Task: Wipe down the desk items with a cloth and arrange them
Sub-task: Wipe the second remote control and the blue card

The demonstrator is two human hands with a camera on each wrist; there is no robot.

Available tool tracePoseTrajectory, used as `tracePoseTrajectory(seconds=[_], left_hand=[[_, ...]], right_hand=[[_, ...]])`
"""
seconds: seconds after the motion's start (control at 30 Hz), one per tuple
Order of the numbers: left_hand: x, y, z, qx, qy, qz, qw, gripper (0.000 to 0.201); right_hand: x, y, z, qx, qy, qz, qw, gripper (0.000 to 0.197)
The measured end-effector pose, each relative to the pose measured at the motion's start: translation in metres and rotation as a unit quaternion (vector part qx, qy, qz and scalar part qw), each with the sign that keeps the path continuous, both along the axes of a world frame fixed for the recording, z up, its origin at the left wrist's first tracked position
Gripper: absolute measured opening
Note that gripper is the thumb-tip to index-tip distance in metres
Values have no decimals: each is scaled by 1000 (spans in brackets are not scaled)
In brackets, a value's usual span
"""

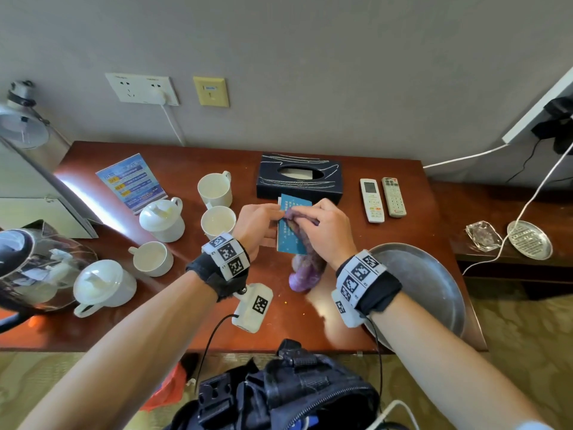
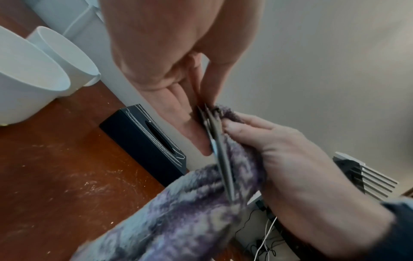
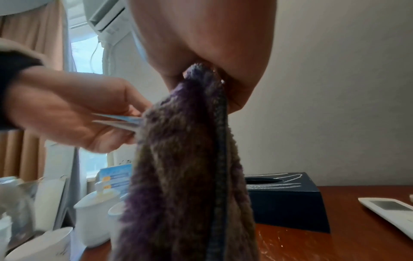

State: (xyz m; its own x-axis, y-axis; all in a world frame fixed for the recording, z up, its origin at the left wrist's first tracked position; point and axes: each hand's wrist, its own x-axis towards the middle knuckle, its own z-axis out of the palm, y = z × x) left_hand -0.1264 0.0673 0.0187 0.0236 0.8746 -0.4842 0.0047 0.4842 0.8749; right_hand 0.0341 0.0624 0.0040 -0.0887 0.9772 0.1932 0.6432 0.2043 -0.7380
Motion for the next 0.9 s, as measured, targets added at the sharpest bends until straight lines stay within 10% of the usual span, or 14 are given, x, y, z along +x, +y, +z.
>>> tracePoseTrajectory(seconds=[0.9], left_hand=[[4,-13,3,61,-21,1,998,40]], right_hand=[[11,-9,4,-40,7,-25,999,23]])
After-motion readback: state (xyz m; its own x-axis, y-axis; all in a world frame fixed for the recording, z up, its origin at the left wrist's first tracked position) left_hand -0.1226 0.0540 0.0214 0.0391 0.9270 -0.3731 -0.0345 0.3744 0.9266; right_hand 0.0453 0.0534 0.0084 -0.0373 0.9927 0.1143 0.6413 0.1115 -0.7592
